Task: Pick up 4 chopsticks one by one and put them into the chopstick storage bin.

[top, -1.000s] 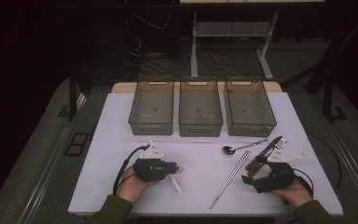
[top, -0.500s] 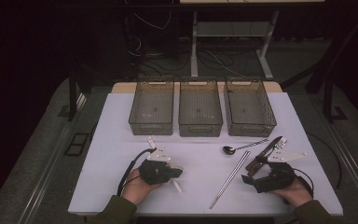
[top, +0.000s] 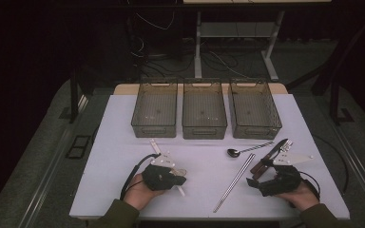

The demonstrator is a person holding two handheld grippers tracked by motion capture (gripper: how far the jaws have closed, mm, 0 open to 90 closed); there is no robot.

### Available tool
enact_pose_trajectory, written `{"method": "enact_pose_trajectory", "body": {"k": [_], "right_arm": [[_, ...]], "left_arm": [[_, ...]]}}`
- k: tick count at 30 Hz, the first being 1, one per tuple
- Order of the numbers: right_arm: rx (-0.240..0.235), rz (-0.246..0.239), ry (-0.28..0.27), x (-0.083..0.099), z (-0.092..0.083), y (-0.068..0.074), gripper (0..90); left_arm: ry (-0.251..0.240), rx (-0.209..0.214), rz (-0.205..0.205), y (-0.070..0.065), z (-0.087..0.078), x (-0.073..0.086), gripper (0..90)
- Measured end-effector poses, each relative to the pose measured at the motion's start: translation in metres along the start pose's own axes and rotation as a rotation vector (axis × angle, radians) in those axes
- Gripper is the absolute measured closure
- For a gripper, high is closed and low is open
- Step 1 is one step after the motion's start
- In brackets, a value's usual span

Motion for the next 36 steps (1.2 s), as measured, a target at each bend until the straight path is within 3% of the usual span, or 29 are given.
{"method": "enact_pose_trajectory", "body": {"k": [36], "right_arm": [[0.005,-0.001,-0.002,0.000,-0.001,-0.001,2.3]], "left_arm": [[0.039,0.041,-0.051,-0.005,-0.016,0.012,89.1]]}}
Point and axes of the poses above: each handheld gripper's, and its own axes: z roughly forward along the jaws, x roughly out of its underside, y roughly to its left, the point moved 1 cm from there along z, roughly forward along the jaws, and after that the axes turned 5 degrees about -y, right-handed, at the moved point
